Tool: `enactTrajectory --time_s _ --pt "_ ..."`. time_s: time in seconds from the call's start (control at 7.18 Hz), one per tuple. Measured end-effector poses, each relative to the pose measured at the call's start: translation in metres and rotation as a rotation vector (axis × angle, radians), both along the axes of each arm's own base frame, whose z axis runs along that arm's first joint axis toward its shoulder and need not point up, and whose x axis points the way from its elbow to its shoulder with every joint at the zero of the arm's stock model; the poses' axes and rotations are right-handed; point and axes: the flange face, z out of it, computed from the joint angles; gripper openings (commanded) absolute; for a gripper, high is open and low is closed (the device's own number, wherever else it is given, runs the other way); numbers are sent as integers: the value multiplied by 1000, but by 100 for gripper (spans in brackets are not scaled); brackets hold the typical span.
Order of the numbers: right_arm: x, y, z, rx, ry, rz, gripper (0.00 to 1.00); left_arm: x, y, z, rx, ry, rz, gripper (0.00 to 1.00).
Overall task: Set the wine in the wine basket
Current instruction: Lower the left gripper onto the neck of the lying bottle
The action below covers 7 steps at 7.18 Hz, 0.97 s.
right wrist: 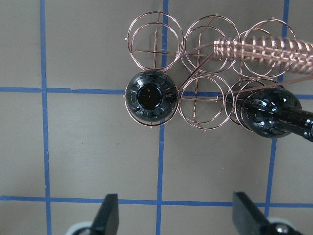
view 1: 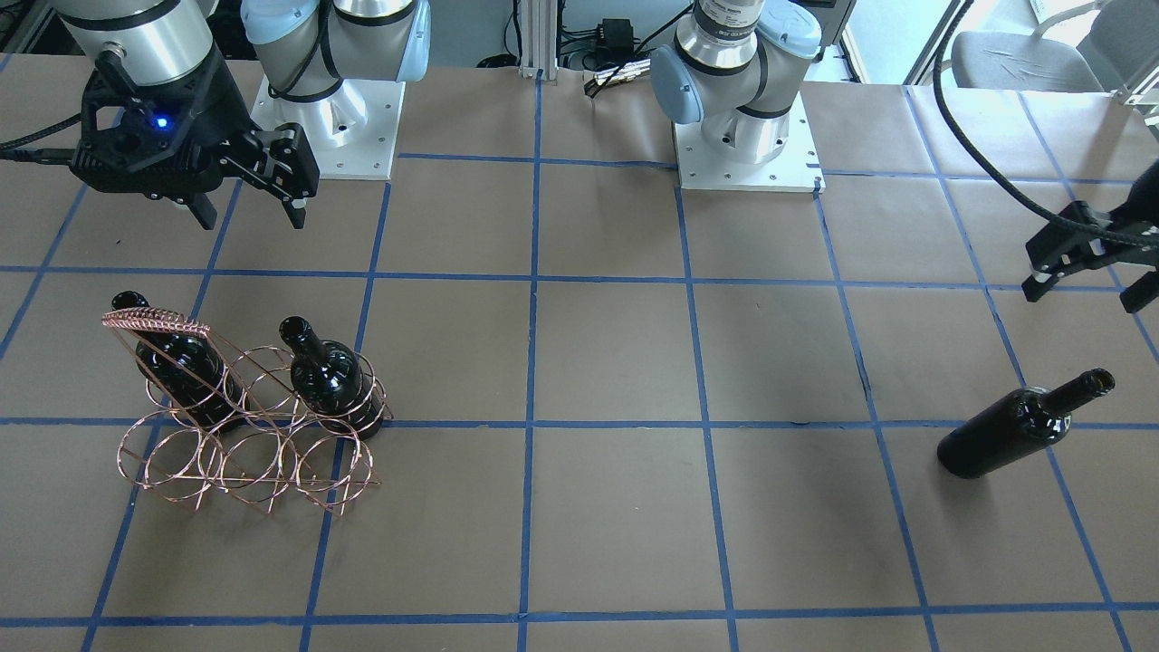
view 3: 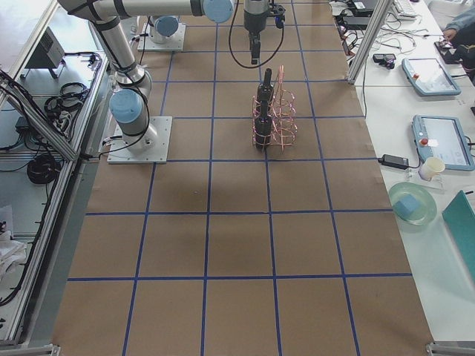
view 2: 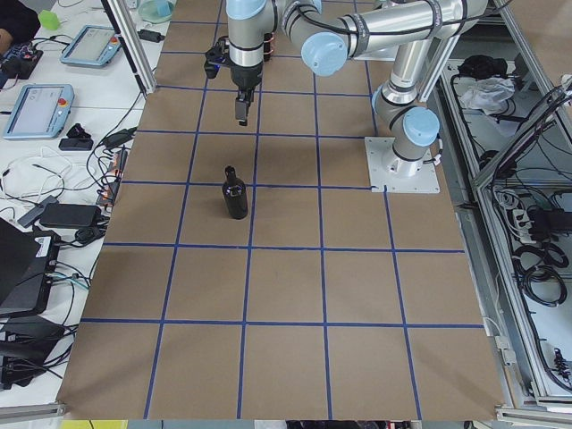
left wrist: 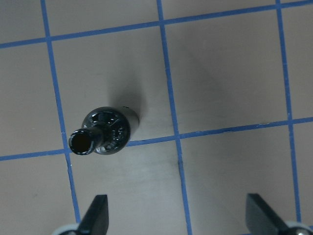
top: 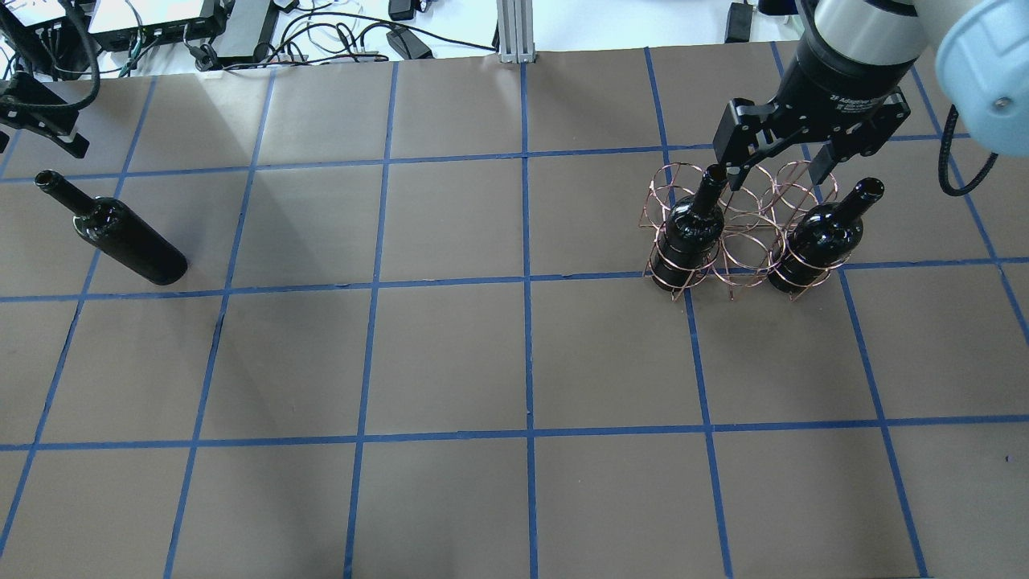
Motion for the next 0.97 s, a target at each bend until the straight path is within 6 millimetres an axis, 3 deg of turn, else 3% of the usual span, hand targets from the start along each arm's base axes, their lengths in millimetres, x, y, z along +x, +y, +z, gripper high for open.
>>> enactTrajectory --time_s 0.28,0.97 --pt "-1 0 -1 2 0 -1 84 33 -17 -25 10 3 2 100" --pt "-2 0 0 0 0 2 84 74 -40 -85 67 31 -7 100"
